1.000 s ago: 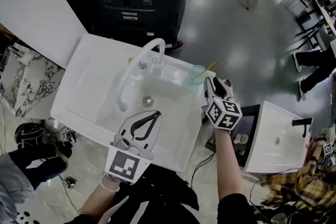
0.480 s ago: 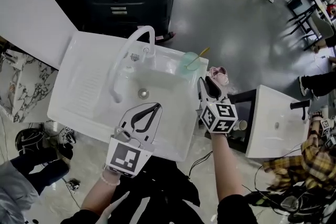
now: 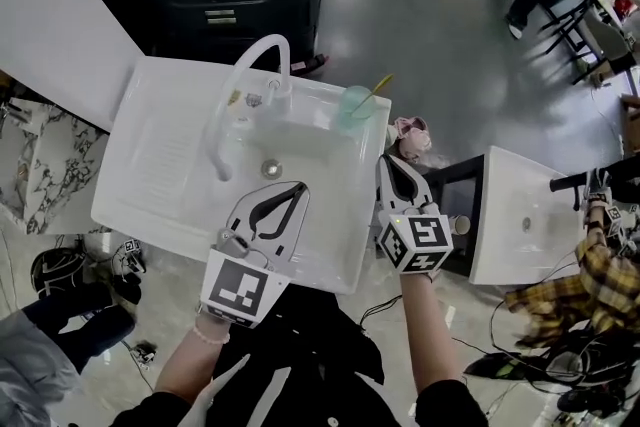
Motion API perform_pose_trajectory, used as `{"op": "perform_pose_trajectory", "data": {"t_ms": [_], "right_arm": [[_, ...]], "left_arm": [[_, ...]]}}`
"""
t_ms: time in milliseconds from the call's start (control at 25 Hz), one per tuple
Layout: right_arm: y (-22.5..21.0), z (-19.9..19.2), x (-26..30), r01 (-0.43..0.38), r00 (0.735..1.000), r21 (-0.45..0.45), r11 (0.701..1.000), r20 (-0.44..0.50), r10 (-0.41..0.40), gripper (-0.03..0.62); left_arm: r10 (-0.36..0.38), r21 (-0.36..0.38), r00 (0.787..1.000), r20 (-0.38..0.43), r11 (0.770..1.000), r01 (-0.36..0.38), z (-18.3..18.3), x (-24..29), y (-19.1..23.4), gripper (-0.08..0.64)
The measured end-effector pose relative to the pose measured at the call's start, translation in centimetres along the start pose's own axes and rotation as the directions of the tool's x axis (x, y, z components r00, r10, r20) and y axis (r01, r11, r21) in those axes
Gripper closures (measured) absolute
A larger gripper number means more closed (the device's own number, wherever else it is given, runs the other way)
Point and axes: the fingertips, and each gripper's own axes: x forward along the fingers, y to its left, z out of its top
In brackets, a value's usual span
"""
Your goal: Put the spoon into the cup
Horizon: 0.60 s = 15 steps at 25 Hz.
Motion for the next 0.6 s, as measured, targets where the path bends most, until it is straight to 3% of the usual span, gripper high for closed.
{"op": "perform_pose_trajectory", "data": {"t_ms": [240,600], "right_arm": [[1.2,2.3,-3.0,0.027,0.997,-0.019,0.999,0.073,-0.026,0.591],[3.4,5.3,-4.9,0.005,0.991,-0.067,0.998,0.134,0.004,0.591]], "left_arm": [[0.000,0.009,1.000,0.022,1.000,0.000,0.9,-0.6,0.0,0.561],[0.025,0.008,0.998,0.050,1.000,-0.025,2.5,-1.1,0.6,0.561]]}}
